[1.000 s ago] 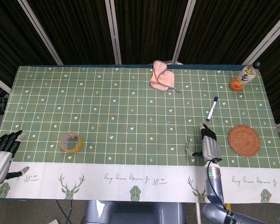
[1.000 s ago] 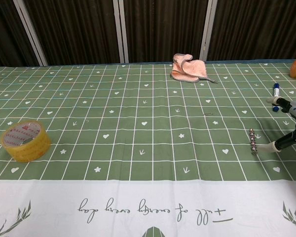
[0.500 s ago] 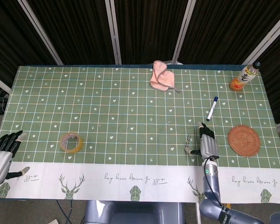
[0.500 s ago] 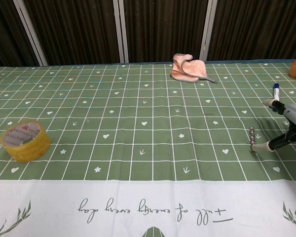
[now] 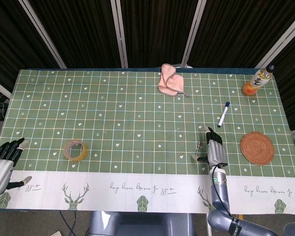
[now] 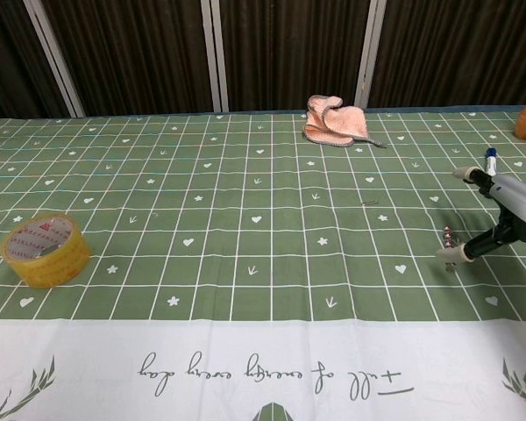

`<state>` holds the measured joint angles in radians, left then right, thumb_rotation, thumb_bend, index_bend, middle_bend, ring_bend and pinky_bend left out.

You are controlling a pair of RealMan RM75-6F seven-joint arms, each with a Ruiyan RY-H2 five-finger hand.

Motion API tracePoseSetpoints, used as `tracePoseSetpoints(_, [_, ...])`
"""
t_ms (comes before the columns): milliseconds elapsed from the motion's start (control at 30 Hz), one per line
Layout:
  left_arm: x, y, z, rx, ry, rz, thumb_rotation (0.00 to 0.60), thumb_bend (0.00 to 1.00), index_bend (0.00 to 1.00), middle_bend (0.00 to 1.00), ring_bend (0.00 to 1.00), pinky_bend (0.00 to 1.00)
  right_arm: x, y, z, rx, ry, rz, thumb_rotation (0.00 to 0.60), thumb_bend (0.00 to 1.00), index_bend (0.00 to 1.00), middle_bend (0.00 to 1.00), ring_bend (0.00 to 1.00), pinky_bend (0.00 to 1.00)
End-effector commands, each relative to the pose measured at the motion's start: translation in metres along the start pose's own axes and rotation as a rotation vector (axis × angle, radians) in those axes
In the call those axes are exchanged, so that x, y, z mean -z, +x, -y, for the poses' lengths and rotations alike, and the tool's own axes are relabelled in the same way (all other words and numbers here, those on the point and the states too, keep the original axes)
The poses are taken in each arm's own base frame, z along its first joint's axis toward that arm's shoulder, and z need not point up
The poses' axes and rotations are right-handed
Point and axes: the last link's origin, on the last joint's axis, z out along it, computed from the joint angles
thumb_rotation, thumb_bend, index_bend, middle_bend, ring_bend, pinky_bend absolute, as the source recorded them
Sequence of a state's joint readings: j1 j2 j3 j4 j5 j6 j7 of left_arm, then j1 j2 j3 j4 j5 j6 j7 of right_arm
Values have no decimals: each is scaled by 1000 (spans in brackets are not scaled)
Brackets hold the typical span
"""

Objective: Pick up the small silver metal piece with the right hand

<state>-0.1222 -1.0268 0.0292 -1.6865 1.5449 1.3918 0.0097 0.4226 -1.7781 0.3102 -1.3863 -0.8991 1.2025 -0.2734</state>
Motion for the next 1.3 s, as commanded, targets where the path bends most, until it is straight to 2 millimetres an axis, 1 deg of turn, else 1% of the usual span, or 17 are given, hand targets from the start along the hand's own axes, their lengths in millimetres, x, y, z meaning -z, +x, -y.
tracePoseSetpoints(33, [0,0,0,1,0,-2,600,107,0,0,0,0,0,-4,-1,5,-9,11,600,52,0,0,0,0])
tracePoseSetpoints(267, [0,0,0,3,-3,0,600,108,0,0,0,0,0,-10,-2,11,-18,14,600,51,0,0,0,0])
tracePoseSetpoints(433, [0,0,0,5,-5,-2,600,108,0,0,0,0,-2,-10,-5,26,-26,7,600,55,0,0,0,0])
tracePoseSetpoints(933, [2,-1,-2,4,-12,2,600,109,0,0,0,0,-3,-2,-21,68,-63,-23,600,83,0,0,0,0])
tracePoseSetpoints(1300, [2,0,-3,6,-13,-3,600,112,0,0,0,0,-11,5,-26,89,-80,-47,600,103,0,0,0,0])
